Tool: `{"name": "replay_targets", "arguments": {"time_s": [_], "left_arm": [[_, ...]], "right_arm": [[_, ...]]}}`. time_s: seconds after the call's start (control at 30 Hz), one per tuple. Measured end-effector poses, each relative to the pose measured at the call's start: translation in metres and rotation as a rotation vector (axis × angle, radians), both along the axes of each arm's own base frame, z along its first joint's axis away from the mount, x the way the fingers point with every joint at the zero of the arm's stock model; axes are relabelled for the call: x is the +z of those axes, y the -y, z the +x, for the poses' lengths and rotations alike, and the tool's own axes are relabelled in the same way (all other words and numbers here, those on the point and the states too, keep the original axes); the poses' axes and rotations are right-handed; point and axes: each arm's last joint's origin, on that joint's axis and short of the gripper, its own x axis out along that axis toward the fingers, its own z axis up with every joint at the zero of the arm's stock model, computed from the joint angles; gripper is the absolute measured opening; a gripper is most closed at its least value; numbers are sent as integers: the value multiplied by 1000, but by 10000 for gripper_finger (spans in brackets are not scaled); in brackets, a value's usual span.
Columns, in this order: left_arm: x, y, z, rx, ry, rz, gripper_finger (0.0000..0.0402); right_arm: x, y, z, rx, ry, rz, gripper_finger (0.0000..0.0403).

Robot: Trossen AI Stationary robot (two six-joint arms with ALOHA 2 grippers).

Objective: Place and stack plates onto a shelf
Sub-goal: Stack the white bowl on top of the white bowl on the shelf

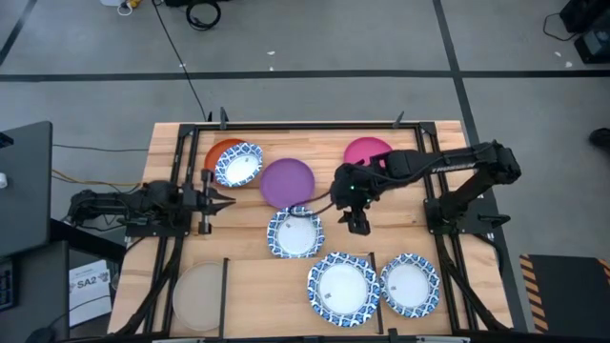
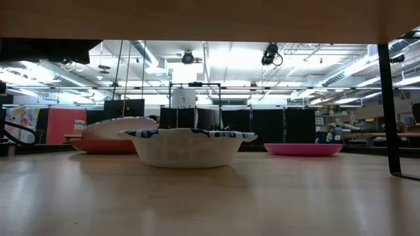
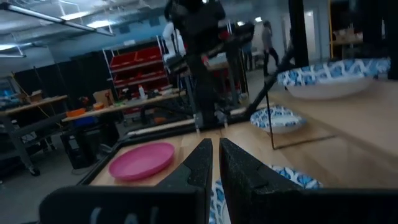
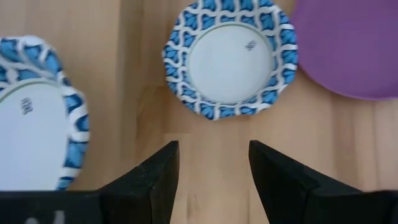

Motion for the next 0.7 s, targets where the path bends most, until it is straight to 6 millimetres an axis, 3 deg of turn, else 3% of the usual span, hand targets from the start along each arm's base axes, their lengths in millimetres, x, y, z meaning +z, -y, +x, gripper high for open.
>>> {"name": "replay_targets", "arguments": {"time_s": [0.2, 0.53, 0.7], "left_arm": [[5, -4, -1, 110, 61, -126, 51], [5, -11, -3, 336, 95, -239, 161], [4, -12, -3, 383, 89, -257, 193]], "right_arm": [[0, 17, 1, -56, 0, 0, 198], [0, 39, 1, -128, 4, 2, 198], [1, 46, 2, -141, 24, 21, 199]]}}
